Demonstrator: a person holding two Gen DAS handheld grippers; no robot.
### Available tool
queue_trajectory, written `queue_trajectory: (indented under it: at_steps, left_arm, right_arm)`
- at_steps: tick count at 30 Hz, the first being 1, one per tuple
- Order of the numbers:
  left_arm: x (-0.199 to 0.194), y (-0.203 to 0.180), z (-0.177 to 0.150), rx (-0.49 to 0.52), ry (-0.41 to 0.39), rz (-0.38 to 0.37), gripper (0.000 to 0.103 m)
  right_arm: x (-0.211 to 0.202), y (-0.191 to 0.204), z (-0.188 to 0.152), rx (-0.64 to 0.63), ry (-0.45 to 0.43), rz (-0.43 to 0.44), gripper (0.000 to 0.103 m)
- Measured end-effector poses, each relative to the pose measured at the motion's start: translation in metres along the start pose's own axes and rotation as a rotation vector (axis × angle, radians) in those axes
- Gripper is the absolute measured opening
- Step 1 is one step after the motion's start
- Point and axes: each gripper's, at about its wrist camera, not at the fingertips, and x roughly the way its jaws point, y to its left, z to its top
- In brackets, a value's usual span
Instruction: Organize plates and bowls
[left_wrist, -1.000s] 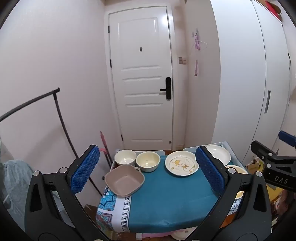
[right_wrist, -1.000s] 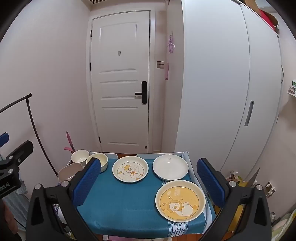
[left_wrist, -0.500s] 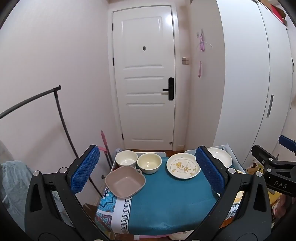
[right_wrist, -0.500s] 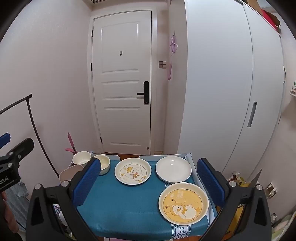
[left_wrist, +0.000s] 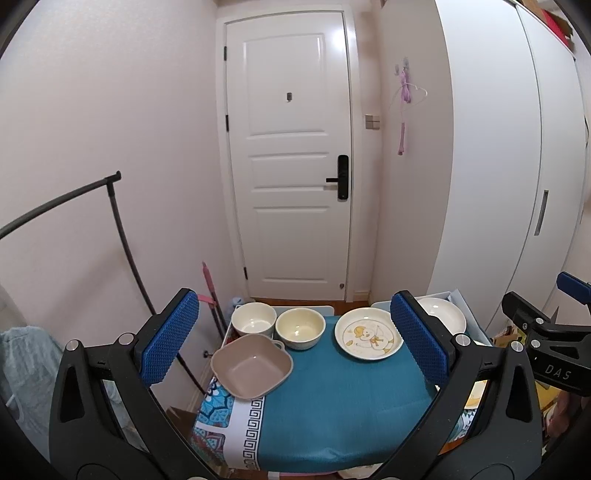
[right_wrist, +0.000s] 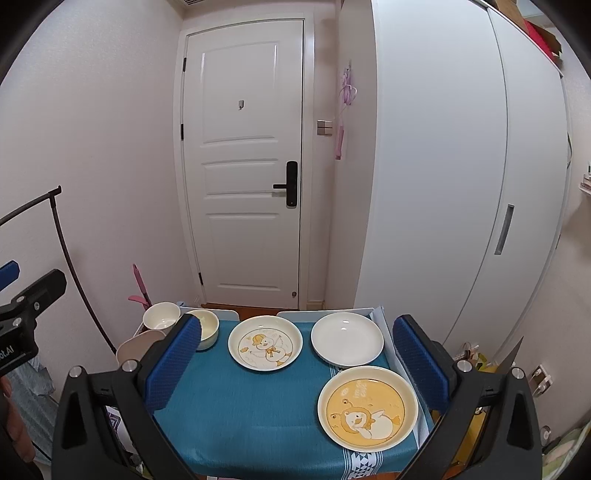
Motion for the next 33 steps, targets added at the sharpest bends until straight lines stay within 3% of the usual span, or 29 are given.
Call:
queue_trajectory:
  at_steps: [33]
  left_arm:
    - [0.000,0.009,0.003,-0.009,-0.007,0.005,0.103]
  right_arm:
    - [0.004,0.004,-0.002,-0.010,0.016,-0.001,0.103]
